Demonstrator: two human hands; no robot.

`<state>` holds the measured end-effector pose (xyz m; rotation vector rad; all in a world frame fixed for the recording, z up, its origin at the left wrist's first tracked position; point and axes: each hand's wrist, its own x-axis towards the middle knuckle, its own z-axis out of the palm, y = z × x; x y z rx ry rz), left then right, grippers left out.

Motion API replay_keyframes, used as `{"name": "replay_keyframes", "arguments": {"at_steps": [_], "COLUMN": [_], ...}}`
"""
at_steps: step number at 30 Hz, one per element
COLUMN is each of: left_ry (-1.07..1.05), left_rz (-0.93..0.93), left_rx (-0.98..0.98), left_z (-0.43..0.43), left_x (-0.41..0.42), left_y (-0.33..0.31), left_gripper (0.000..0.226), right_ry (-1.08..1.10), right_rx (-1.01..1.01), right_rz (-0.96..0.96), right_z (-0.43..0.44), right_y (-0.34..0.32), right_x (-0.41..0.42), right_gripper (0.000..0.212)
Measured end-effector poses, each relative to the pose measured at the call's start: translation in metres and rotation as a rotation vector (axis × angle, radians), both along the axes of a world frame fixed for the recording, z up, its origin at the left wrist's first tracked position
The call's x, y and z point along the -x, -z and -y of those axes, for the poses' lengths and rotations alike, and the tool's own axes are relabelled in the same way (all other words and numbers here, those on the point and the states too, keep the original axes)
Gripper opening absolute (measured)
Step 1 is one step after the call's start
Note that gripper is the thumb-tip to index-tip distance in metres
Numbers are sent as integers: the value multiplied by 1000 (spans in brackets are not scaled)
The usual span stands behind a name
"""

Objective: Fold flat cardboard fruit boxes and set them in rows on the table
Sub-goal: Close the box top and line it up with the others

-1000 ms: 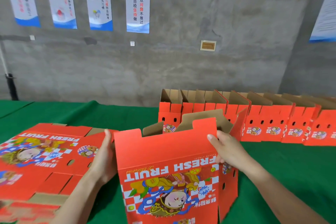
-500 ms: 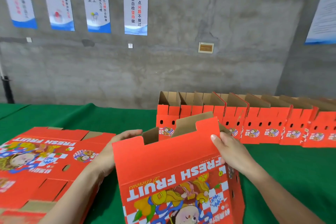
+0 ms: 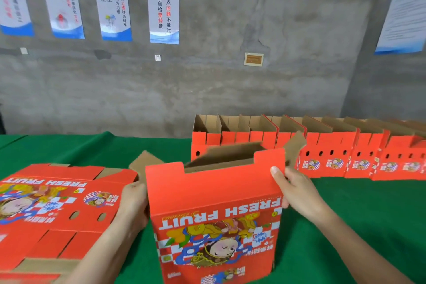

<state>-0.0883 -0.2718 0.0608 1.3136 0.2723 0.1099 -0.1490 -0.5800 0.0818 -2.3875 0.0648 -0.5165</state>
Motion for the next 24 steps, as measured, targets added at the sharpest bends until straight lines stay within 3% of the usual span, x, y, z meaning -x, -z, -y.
{"name": "replay_keyframes", "arguments": {"at_steps": [3,6,9,11,14,17,21,24], "left_ry": [-221,-306,-387,-383,-308,-107,124,131], "left_rz": [-10,-43,-74,-60,-19,102,233,362], "left_rx": [190,319,278,264,204,42,-283,-617], "left_z": [7,14,25,32,35,27,18,21], "left_x": [1,8,12,13,11,11,7,5], "left_y": [-3,0,10,14,20,24,26,20], "left_gripper": [35,32,31,32,28,22,80,102], "right_ry": [44,108,115,133,164,132,157,165], "right_rx": [92,-197,-492,-554,-564,-557,-484,-357], "right_rz": [24,68,-12,-66,-54,-42,-29,-14], "right_z": [-4,-5,-1,2,4,4,3,10], "right_y": [8,19,29,34,36,39,43,49], "right_x": [5,1,-6,-8,-10,-15,-18,-21], "right_gripper": [60,52,51,48,28,15,54,37]}}
